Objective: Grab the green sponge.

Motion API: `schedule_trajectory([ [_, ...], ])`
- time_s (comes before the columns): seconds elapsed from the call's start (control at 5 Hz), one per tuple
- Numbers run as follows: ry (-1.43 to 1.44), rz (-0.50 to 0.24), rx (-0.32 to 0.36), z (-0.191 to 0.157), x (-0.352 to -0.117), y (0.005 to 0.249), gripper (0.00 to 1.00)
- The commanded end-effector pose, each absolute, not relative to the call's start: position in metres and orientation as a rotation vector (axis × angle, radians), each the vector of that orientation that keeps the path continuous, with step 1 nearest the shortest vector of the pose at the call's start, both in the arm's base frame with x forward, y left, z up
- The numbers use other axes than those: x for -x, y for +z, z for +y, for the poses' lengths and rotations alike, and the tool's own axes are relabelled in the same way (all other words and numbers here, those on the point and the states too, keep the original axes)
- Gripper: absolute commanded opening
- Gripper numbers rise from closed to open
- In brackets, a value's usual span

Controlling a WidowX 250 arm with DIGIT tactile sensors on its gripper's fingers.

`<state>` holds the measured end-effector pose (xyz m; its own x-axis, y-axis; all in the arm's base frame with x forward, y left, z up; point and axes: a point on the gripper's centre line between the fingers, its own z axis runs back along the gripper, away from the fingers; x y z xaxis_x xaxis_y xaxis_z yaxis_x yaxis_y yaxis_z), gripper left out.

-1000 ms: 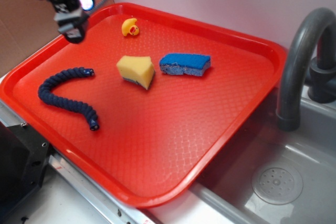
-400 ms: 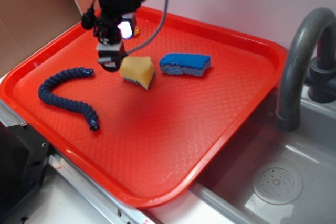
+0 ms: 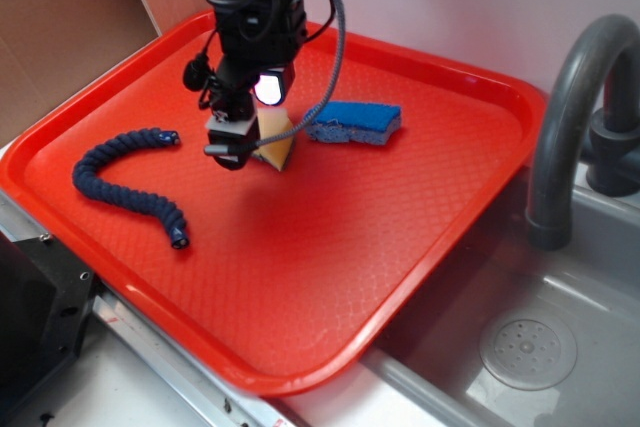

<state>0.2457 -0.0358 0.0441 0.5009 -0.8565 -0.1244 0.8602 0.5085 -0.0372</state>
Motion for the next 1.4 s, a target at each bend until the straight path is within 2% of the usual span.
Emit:
schedule_trajectory([
  [0.0, -1.043, 0.155, -0.035, -0.026, -0.246, 0.028, 1.0],
  [0.2, -1.034, 0.183, -0.046, -0.017, -0.246, 0.019, 1.0],
  [0.4, -1.038, 0.197, -0.055, -0.017, -0.246, 0.015, 0.79],
  [0.6, -1.065, 0.181, -0.049, -0.019, -0.244, 0.015, 0.0],
  [0.8, -1.07, 0.2, -0.034, -0.02, -0.244, 0.007, 0.0],
  [1.0, -0.969, 0.136, 0.058, -0.01, -0.249, 0.03, 0.0],
  [1.2, -0.709, 0.169, -0.032, 0.0, -0.246, 0.079, 0.0],
])
